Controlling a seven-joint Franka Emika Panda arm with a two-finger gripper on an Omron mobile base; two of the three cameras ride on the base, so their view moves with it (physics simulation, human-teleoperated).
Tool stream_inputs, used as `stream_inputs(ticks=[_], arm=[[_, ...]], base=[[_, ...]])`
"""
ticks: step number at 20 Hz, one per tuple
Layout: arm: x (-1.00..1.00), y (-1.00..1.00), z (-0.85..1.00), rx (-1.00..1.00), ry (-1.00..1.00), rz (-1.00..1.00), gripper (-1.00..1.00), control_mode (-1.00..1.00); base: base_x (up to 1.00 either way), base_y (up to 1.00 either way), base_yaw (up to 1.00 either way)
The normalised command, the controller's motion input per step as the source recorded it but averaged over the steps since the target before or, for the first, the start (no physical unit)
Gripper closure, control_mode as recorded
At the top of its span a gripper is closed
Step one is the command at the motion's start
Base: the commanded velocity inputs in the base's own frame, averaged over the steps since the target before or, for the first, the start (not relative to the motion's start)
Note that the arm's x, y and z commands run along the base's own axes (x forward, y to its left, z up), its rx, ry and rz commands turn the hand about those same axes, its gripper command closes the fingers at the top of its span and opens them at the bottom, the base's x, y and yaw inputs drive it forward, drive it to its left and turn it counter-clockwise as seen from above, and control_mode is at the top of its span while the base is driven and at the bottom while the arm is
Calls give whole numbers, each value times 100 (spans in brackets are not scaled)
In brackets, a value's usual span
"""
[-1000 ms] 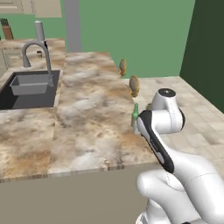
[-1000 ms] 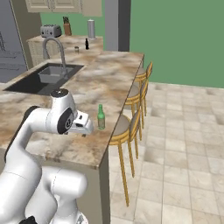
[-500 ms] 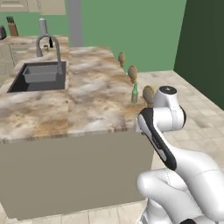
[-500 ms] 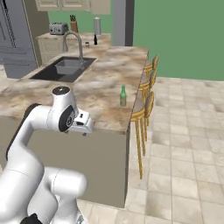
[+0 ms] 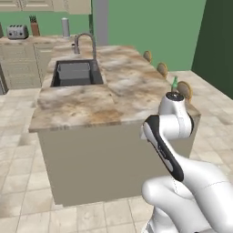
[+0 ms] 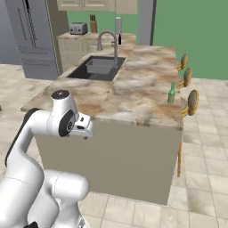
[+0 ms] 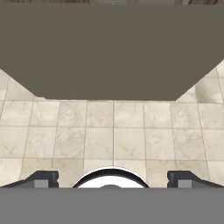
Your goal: Move the drinks to the dining counter.
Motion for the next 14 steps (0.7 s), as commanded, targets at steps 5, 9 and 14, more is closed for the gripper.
stream_inputs(ticks=[5, 9, 14], arm=[[0, 0, 0, 0, 0, 0, -100, 100], [0, 0, 0, 0, 0, 0, -100, 100], [0, 0, 0, 0, 0, 0, -100, 100]], base=[[5, 100, 0], [16, 100, 0], [32, 100, 0]])
